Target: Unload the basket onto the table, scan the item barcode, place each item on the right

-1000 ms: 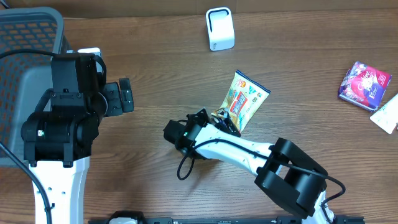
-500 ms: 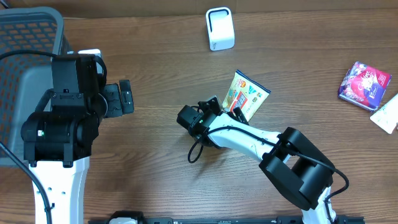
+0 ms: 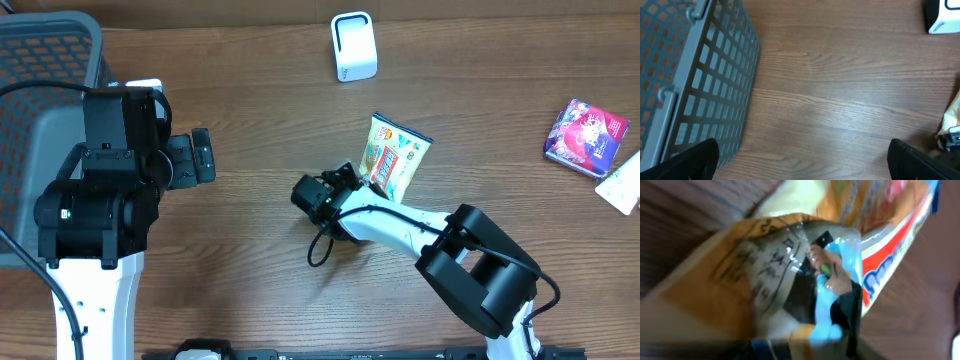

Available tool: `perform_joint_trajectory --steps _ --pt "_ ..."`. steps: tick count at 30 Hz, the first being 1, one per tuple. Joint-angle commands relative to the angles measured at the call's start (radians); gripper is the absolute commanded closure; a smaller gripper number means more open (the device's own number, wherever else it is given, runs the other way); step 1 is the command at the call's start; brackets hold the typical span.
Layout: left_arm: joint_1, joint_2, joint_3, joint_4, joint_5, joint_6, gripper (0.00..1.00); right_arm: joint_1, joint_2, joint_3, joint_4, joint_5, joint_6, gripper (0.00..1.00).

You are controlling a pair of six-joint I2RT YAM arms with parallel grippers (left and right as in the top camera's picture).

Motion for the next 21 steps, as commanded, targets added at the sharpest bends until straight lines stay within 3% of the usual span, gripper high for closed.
perform_joint_trajectory --steps 1,5,8,13,21 --pt "0.006 -0.014 0.018 0.001 -0.021 -0.013 0.0 -0.005 0.002 -0.029 -0.001 -0.029 0.004 0.63" --pt "0.006 -0.014 0.018 0.0 -0.021 -0.013 0.0 -0.004 0.002 -0.026 -0.017 -0.029 0.029 0.77" --pt "0.006 -0.014 0.018 0.001 -0.021 -0.013 0.0 -0.004 0.002 0.012 -0.078 -0.042 0.072 0.96" --pt "0.006 -0.014 0.018 0.0 -0.047 -0.013 0.0 -0.005 -0.005 0.09 -0.141 -0.124 0.08 0.96" --pt "0.006 -0.014 0.018 0.001 -0.072 -0.013 0.0 -0.05 -0.095 0.279 -0.262 -0.571 0.079 0.96"
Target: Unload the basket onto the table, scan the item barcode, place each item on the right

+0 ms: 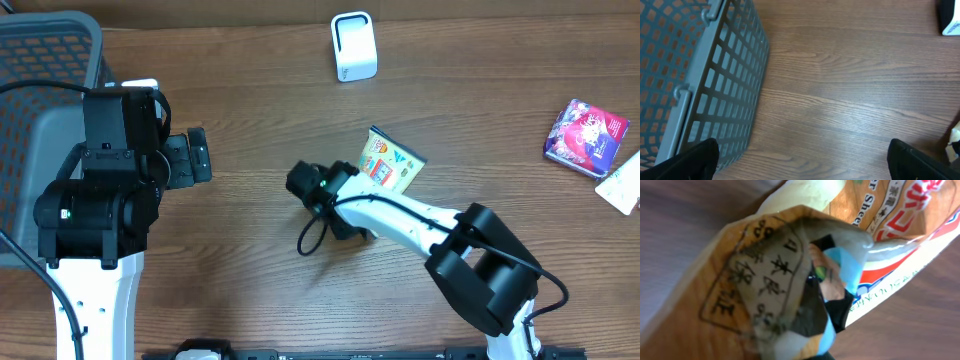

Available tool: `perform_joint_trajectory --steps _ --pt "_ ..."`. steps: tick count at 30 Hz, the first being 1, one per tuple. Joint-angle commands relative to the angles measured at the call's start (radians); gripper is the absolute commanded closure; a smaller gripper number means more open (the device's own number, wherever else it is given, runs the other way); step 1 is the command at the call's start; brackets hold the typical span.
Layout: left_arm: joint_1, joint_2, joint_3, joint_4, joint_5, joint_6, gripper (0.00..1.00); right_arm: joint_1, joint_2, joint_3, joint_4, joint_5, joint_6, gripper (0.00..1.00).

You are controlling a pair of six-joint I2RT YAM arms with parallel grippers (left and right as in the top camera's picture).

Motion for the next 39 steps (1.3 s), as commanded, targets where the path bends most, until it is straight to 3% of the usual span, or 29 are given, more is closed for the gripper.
perform_joint_trajectory --steps 1,8,15,20,29,39 --pt "0.006 -0.014 0.018 0.0 -0.025 -0.013 0.0 -0.039 -0.109 0.12 -0.066 -0.298 0.014 0.96" --pt "0.006 -0.014 0.018 0.001 -0.025 -0.013 0.0 -0.166 -0.254 0.324 -0.249 -0.7 0.011 0.96" --pt "0.006 -0.014 0.018 0.0 -0.025 -0.014 0.0 -0.304 -0.362 0.455 -0.258 -1.093 -0.02 0.96" --pt "0.006 -0.014 0.018 0.0 -0.024 -0.014 0.0 -0.377 -0.372 0.453 -0.293 -1.147 -0.042 0.96" --pt "0.006 -0.014 0.018 0.001 -0.025 -0.013 0.0 -0.386 -0.37 0.449 -0.285 -1.195 -0.069 0.96" --pt "0.006 -0.014 0.018 -0.001 -0.025 -0.013 0.0 -0.299 -0.288 0.379 -0.148 -1.194 -0.015 0.96"
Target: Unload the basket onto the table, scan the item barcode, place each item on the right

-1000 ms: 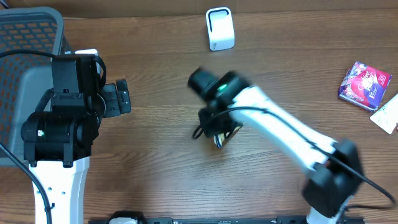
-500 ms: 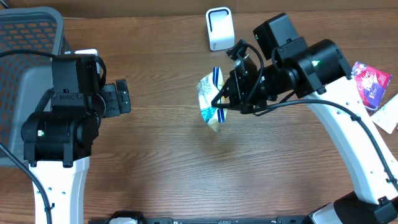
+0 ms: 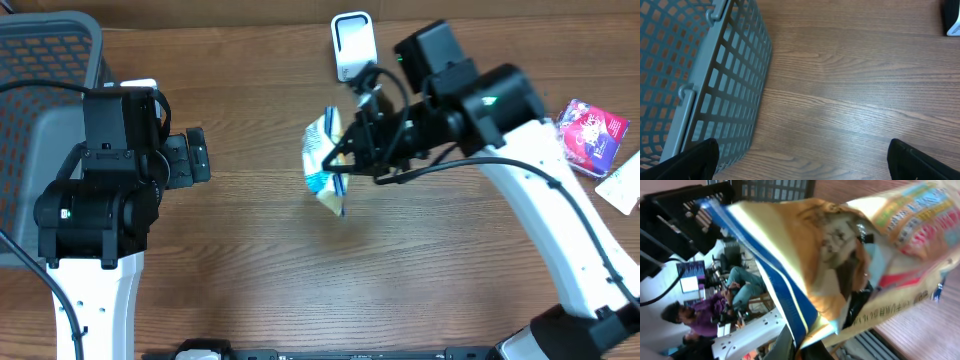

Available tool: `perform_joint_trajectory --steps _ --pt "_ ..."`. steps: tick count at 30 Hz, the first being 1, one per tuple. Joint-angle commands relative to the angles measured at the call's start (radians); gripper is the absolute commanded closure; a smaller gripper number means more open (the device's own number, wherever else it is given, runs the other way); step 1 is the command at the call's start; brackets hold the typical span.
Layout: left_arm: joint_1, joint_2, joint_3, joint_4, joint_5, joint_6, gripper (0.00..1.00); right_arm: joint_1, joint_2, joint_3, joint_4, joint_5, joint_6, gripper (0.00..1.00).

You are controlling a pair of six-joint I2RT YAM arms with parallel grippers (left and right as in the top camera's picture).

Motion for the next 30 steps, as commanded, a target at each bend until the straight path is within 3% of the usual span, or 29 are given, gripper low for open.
perform_joint_trajectory --steps 1,8,21,26,30 --pt "0.006 -0.014 0.018 -0.005 -0.016 -0.013 0.0 0.043 0.05 -0.059 0.059 -0.033 0.028 0.96" --pt "0.006 -0.014 0.018 -0.023 -0.034 -0.013 0.0 0.046 0.108 -0.209 0.205 -0.182 0.036 0.96" --pt "0.006 -0.014 0.018 -0.036 -0.037 -0.013 0.0 -0.181 0.111 -0.46 0.193 0.019 -0.077 0.96" --pt "0.006 -0.014 0.018 -0.036 -0.036 -0.014 0.0 -0.213 0.111 -0.504 0.215 -0.126 -0.076 0.96" --pt "0.006 -0.014 0.018 -0.037 -0.035 -0.014 0.0 -0.151 0.111 -0.5 0.33 -0.231 0.066 0.96"
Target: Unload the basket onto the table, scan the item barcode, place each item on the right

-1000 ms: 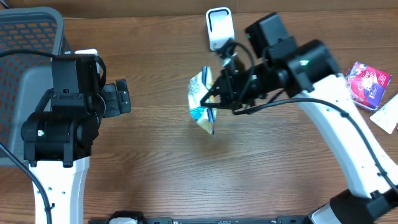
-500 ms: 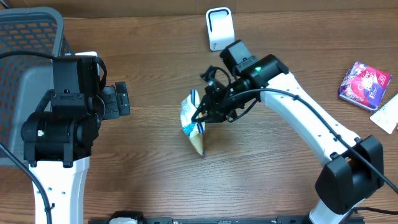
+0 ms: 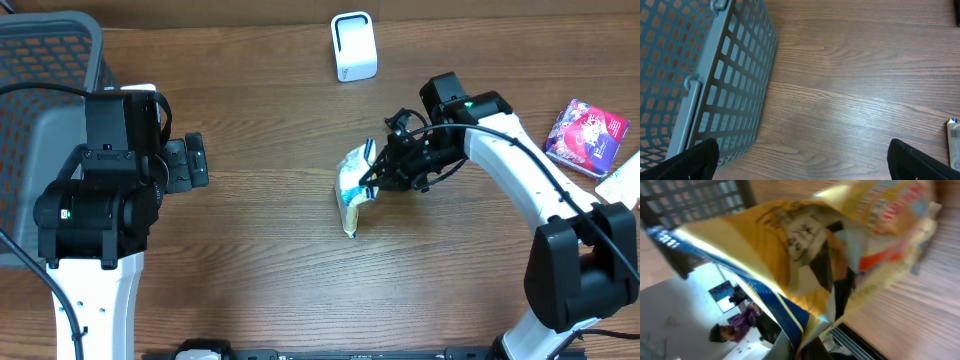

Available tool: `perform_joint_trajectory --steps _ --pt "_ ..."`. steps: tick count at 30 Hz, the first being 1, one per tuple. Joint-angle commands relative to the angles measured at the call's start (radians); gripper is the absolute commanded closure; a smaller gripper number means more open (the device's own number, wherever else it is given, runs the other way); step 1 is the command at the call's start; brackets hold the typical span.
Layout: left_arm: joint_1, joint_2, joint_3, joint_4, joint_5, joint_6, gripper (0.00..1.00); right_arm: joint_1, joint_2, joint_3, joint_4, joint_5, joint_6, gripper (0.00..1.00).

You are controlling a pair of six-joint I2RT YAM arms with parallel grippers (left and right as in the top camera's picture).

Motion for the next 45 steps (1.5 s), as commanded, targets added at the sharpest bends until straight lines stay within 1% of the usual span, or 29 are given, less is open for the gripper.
perform_joint_trajectory --steps 1,4,6,9,10,12,14,16,19,21,23,26,29,32,33,36,40,43,45 --pt "0.006 -0.014 0.018 -0.004 -0.014 -0.014 0.0 0.076 -0.016 -0.003 0.088 -0.113 0.138 0.96" --pt "0.006 -0.014 0.018 -0.007 -0.014 -0.014 0.0 0.154 -0.016 -0.003 0.242 -0.194 0.286 0.96" --pt "0.006 -0.014 0.018 -0.01 -0.014 -0.014 0.0 0.206 -0.016 -0.003 0.384 -0.256 0.402 0.96" --pt "0.006 -0.014 0.018 -0.011 -0.014 -0.013 0.0 0.257 -0.016 -0.003 0.547 -0.296 0.541 0.96" --pt "0.006 -0.014 0.018 -0.011 -0.014 -0.013 0.0 0.267 -0.016 -0.003 0.583 -0.296 0.567 0.96" --pt "0.006 -0.014 0.018 -0.01 -0.014 -0.014 0.0 0.275 -0.016 -0.003 0.629 -0.29 0.57 0.96" --pt "0.006 -0.014 0.018 -0.01 -0.014 -0.014 0.0 0.267 -0.015 -0.004 0.609 -0.272 0.534 0.96" --pt "0.006 -0.014 0.018 -0.011 -0.014 -0.014 0.0 0.251 -0.013 -0.004 0.53 -0.225 0.429 0.96" --pt "0.006 -0.014 0.018 -0.011 -0.014 -0.014 0.0 0.23 0.0 -0.004 0.336 -0.053 0.296 0.96" --pt "0.006 -0.014 0.018 -0.014 -0.014 -0.014 0.0 0.218 0.027 -0.005 0.211 0.105 0.182 0.96" --pt "0.006 -0.014 0.018 -0.017 -0.014 -0.014 0.0 0.216 0.049 -0.005 0.163 0.181 0.14 0.96" --pt "0.006 -0.014 0.018 -0.02 -0.013 -0.014 0.0 0.216 0.082 -0.005 0.125 0.222 0.099 0.96" --pt "0.006 -0.014 0.018 -0.027 -0.014 -0.014 0.0 0.216 0.105 -0.005 0.107 0.192 0.114 0.96" --pt "0.006 -0.014 0.018 -0.039 -0.014 -0.014 0.0 0.223 0.103 0.004 0.115 0.126 0.175 0.96" --pt "0.006 -0.014 0.018 -0.04 -0.014 -0.014 0.0 0.235 0.103 0.024 0.121 0.1 0.209 0.96" --pt "0.006 -0.014 0.018 -0.038 -0.014 -0.014 0.0 0.272 0.103 0.086 0.147 0.022 0.241 0.96" --pt "0.006 -0.014 0.018 -0.036 -0.014 -0.014 0.0 0.328 0.103 0.186 0.179 -0.055 0.32 0.96" --pt "0.006 -0.014 0.018 -0.036 -0.014 -0.014 0.0 0.357 0.103 0.236 0.289 -0.191 0.414 0.96" --pt "0.006 -0.014 0.018 -0.036 -0.014 -0.014 0.0 0.364 0.103 0.241 0.431 -0.291 0.543 0.96"
